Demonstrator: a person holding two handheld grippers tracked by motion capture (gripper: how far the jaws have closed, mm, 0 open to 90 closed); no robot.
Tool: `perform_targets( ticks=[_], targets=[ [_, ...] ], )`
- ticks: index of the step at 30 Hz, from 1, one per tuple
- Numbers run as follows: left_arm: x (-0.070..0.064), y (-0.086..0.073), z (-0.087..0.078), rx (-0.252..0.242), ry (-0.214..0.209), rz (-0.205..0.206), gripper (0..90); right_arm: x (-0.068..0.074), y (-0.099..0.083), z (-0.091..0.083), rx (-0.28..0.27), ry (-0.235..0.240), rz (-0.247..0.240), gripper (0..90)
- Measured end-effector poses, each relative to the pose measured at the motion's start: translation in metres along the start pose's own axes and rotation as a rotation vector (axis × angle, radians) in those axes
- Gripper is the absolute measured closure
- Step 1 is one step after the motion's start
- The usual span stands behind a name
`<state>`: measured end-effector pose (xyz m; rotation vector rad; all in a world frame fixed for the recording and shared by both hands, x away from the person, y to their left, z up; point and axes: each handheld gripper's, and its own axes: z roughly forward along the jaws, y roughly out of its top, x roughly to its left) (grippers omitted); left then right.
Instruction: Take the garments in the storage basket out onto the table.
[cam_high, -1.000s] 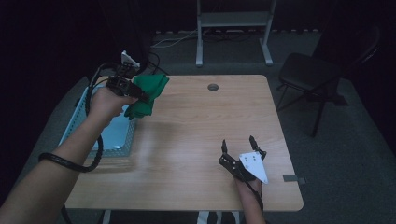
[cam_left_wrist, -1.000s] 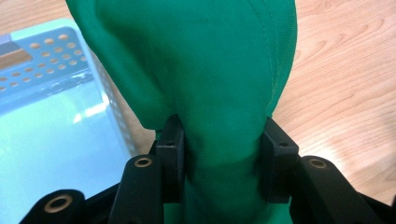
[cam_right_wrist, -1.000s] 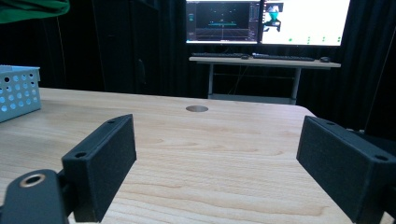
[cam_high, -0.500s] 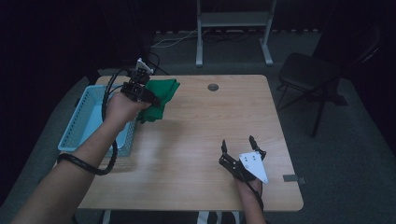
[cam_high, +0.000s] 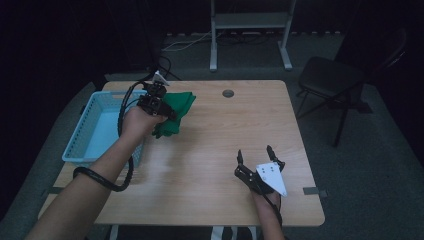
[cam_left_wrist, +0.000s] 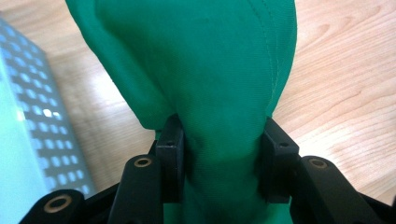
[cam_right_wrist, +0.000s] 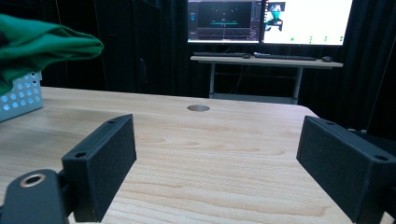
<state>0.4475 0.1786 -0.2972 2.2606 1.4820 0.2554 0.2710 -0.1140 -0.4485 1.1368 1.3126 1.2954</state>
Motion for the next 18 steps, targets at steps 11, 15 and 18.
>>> perform_targets(
  ticks=[11, 15, 18],
  targets=[
    [-0.002, -0.005, 0.021, 0.031, 0.008, -0.017, 59.0, 0.000, 0.000, 0.000, 0.000, 0.002, 0.002, 11.1],
    [-0.007, -0.007, 0.033, 0.042, -0.006, -0.014, 58.9, 0.000, 0.000, 0.000, 0.000, 0.002, -0.001, 11.1],
    [-0.011, -0.007, 0.037, 0.042, -0.012, -0.015, 58.5, 0.000, 0.000, 0.000, 0.000, 0.002, -0.003, 11.1]
  ],
)
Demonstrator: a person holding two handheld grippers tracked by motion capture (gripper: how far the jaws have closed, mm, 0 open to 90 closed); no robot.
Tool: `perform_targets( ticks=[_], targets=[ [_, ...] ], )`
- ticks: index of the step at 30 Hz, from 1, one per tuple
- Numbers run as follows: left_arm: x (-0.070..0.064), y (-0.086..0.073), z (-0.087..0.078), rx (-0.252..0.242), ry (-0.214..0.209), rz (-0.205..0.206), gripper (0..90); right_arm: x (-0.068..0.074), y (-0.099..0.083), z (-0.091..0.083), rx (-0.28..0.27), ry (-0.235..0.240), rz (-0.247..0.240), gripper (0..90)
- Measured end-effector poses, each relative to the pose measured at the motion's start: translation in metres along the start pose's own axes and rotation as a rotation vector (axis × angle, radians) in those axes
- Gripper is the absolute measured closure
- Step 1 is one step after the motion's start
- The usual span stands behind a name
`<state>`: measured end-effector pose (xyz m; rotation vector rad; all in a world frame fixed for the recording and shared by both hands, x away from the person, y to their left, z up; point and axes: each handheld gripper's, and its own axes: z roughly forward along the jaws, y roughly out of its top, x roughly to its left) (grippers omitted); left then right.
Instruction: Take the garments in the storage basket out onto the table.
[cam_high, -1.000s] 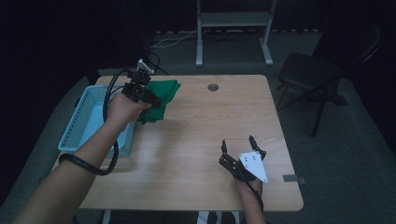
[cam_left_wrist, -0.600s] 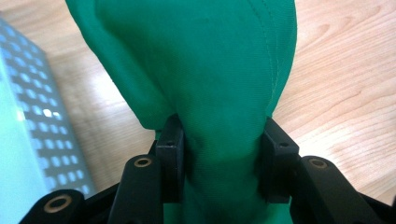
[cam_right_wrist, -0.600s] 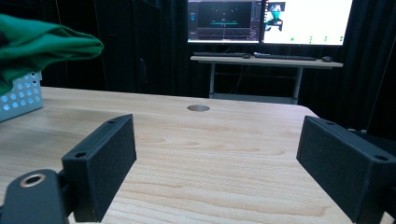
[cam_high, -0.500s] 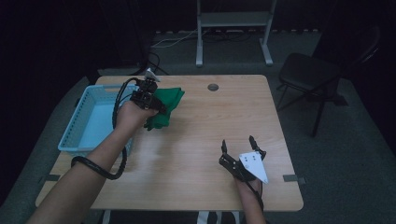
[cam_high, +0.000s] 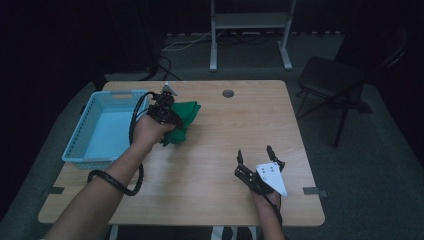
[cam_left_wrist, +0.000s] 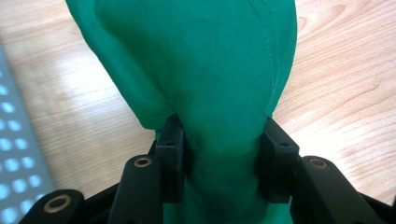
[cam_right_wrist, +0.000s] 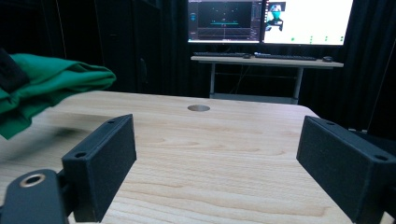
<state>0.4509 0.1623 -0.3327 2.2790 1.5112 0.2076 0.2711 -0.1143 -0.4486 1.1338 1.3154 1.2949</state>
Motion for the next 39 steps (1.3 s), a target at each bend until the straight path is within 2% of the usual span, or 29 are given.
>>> perform_targets(
  ticks=[3, 6, 8, 12, 16, 21, 24, 27, 30, 33, 36, 39],
  targets=[
    [-0.003, -0.001, 0.005, 0.006, -0.014, -0.003, 58.5, 0.000, 0.000, 0.000, -0.002, -0.001, 0.001, 11.1],
    [-0.003, -0.006, 0.016, 0.036, -0.010, 0.009, 58.7, 0.000, 0.000, 0.000, -0.002, -0.001, 0.003, 11.0],
    [-0.005, -0.009, 0.024, 0.038, -0.003, 0.007, 58.7, 0.000, 0.000, 0.000, -0.002, 0.000, 0.000, 11.1],
    [-0.009, -0.010, 0.033, 0.055, -0.023, 0.011, 58.6, 0.000, 0.000, 0.000, 0.001, 0.002, 0.001, 11.1],
    [-0.015, -0.011, 0.039, 0.052, -0.040, -0.007, 58.6, 0.000, 0.000, 0.000, 0.003, 0.002, 0.002, 11.1],
    [-0.019, -0.015, 0.046, 0.048, -0.028, -0.013, 58.6, 0.000, 0.000, 0.000, 0.000, 0.003, -0.002, 11.1],
    [-0.020, -0.018, 0.050, 0.033, -0.022, -0.021, 58.5, 0.000, 0.000, 0.000, 0.000, 0.003, -0.002, 11.1],
    [-0.021, -0.023, 0.053, 0.002, -0.019, -0.054, 58.4, 0.000, 0.000, 0.000, 0.001, 0.005, -0.002, 11.0],
    [-0.025, -0.028, 0.058, -0.016, -0.014, -0.069, 57.7, 0.000, 0.000, 0.000, 0.002, 0.005, -0.002, 11.1],
    [-0.029, -0.030, 0.060, -0.030, 0.000, -0.069, 56.7, 0.000, 0.000, 0.000, 0.001, 0.004, -0.002, 11.1],
    [-0.030, -0.033, 0.060, -0.037, -0.002, -0.044, 56.7, 0.000, 0.000, 0.000, 0.002, 0.003, -0.002, 11.1],
    [-0.031, -0.037, 0.061, -0.057, 0.005, -0.052, 56.6, 0.000, 0.000, 0.000, 0.003, 0.002, -0.003, 11.1]
  ],
)
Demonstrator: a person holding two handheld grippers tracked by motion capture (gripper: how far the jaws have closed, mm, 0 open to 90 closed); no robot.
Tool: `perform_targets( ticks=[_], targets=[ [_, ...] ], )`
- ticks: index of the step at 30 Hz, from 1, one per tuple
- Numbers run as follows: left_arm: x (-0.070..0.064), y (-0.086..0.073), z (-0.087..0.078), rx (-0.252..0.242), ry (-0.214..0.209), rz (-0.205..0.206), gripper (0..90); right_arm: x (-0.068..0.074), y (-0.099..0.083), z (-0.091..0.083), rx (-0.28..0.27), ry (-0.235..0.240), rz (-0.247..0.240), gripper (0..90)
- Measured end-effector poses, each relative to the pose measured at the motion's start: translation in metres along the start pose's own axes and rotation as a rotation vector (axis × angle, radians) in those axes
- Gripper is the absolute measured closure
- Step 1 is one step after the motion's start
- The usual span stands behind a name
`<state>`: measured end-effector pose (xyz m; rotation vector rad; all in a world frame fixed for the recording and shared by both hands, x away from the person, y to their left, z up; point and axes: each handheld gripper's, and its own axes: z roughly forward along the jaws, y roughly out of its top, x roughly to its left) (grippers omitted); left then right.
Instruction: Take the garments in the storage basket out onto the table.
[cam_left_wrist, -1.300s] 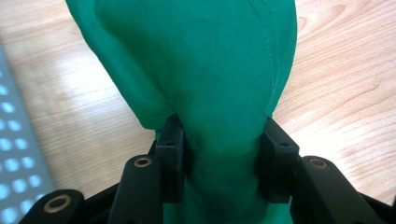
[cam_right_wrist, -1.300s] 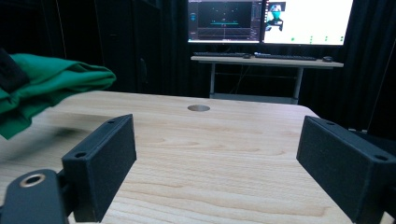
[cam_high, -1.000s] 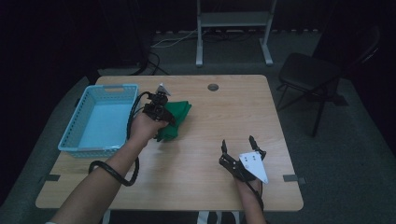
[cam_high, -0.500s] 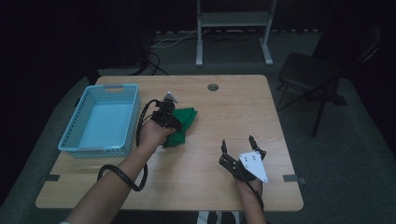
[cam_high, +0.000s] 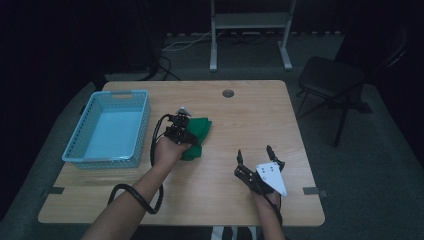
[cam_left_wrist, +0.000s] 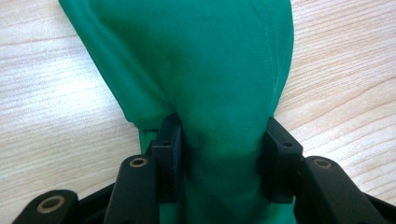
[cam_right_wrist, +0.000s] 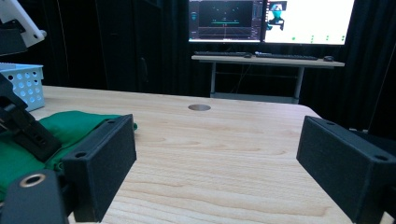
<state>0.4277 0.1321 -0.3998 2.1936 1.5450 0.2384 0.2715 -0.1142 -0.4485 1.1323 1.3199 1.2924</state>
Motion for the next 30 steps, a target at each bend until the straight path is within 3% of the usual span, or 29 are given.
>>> perform_targets(
  ticks=[5, 11, 13, 14, 18, 19, 20, 21, 27, 29, 30],
  targets=[
    [-0.002, -0.007, 0.002, -0.050, 0.012, -0.014, 54.4, 0.000, 0.000, 0.000, -0.002, -0.004, 0.000, 11.1],
    [-0.005, -0.008, 0.005, -0.076, 0.023, -0.028, 43.3, 0.000, 0.000, 0.000, -0.001, -0.005, 0.001, 11.1],
    [-0.006, -0.007, 0.005, -0.063, 0.052, -0.022, 38.7, 0.000, 0.000, 0.000, 0.003, -0.004, -0.001, 11.1],
    [-0.006, -0.007, 0.005, -0.063, 0.052, -0.022, 32.6, 0.000, 0.000, 0.000, 0.003, -0.004, -0.001, 11.1],
    [-0.008, -0.006, 0.008, -0.044, 0.055, -0.039, 25.0, 0.000, 0.000, 0.000, 0.003, -0.002, 0.002, 11.1],
    [-0.007, -0.006, 0.007, -0.032, 0.064, -0.029, 20.3, 0.000, 0.000, 0.000, 0.002, -0.003, 0.000, 11.1],
    [-0.008, -0.007, 0.008, -0.044, 0.062, -0.035, 20.3, 0.000, 0.000, 0.000, 0.003, -0.003, -0.001, 11.1],
    [-0.007, -0.007, 0.007, -0.033, 0.067, -0.015, 20.3, 0.000, 0.000, 0.000, 0.001, -0.003, 0.000, 11.1],
    [-0.008, -0.009, 0.008, -0.054, 0.063, -0.024, 20.0, 0.000, 0.000, 0.000, 0.004, -0.005, -0.001, 11.1],
    [-0.010, -0.009, 0.010, -0.021, 0.083, 0.012, 9.8, 0.000, 0.000, 0.000, 0.004, -0.005, -0.001, 11.0],
    [-0.013, -0.009, 0.011, -0.019, 0.098, 0.031, 9.8, 0.000, 0.000, 0.000, 0.004, -0.005, -0.001, 11.1]
  ],
)
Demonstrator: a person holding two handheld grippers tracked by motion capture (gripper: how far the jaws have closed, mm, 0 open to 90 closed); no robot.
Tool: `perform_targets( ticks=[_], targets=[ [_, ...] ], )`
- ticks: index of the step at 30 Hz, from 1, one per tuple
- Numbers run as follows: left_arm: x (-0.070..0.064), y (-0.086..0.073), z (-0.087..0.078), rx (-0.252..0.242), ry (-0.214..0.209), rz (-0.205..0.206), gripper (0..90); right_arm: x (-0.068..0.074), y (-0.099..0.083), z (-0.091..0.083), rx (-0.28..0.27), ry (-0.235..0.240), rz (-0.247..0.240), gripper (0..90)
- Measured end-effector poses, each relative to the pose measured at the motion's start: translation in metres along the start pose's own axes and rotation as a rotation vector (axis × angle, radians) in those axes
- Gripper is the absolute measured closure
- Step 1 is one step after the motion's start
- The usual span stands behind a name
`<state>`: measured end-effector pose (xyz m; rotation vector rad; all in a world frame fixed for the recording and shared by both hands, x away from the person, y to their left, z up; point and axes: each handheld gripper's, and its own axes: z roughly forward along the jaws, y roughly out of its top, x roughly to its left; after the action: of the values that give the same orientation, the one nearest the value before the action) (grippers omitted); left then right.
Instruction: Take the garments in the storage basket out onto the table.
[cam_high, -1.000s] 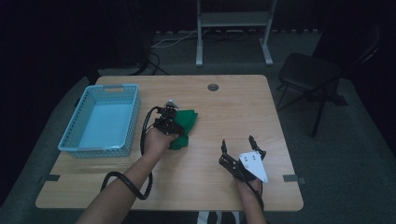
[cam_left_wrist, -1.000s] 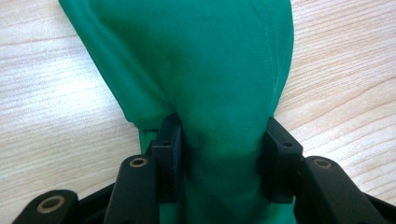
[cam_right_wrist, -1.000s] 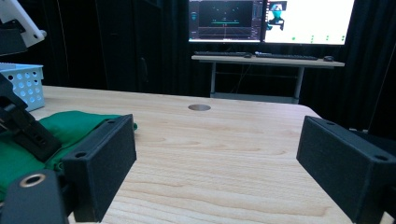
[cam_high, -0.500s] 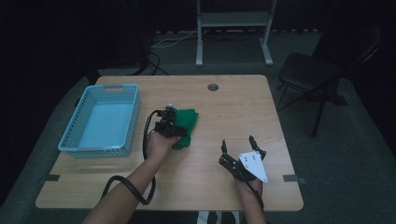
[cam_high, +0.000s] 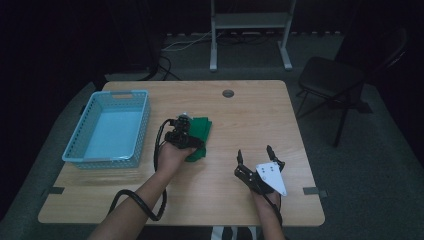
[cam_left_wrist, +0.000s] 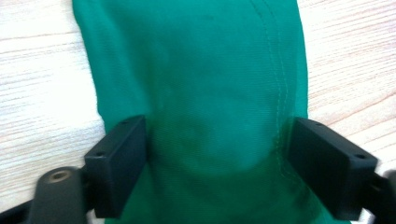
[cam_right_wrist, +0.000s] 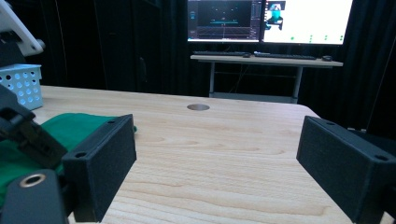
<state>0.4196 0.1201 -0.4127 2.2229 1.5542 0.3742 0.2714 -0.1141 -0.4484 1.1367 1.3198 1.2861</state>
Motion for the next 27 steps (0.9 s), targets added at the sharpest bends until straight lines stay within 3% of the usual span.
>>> perform_targets(
  ticks=[9, 12, 13, 16, 20, 23, 27],
  targets=[
    [-0.001, -0.001, 0.001, -0.006, 0.005, 0.007, 9.6, 0.000, 0.000, 0.000, -0.001, 0.001, 0.001, 11.1],
    [-0.003, -0.001, 0.003, -0.002, 0.008, 0.019, 7.2, 0.000, 0.000, 0.000, 0.000, 0.000, 0.000, 11.1],
    [-0.004, -0.001, 0.004, 0.014, 0.018, 0.032, 2.3, 0.000, 0.000, 0.000, 0.000, 0.000, 0.000, 11.1],
    [-0.006, -0.001, 0.004, 0.023, 0.028, 0.052, 1.8, 0.000, 0.000, 0.000, 0.000, -0.001, 0.000, 11.1],
    [-0.005, -0.002, 0.004, 0.010, 0.008, 0.055, 0.0, 0.000, 0.000, 0.000, 0.000, 0.001, 0.000, 11.1],
    [-0.008, -0.006, 0.004, -0.019, 0.031, 0.086, 0.0, 0.000, 0.000, 0.000, 0.001, 0.001, 0.000, 11.1],
    [-0.010, -0.009, 0.003, -0.050, 0.049, 0.091, 0.0, 0.000, 0.000, 0.000, 0.000, 0.000, 0.000, 11.1]
  ],
)
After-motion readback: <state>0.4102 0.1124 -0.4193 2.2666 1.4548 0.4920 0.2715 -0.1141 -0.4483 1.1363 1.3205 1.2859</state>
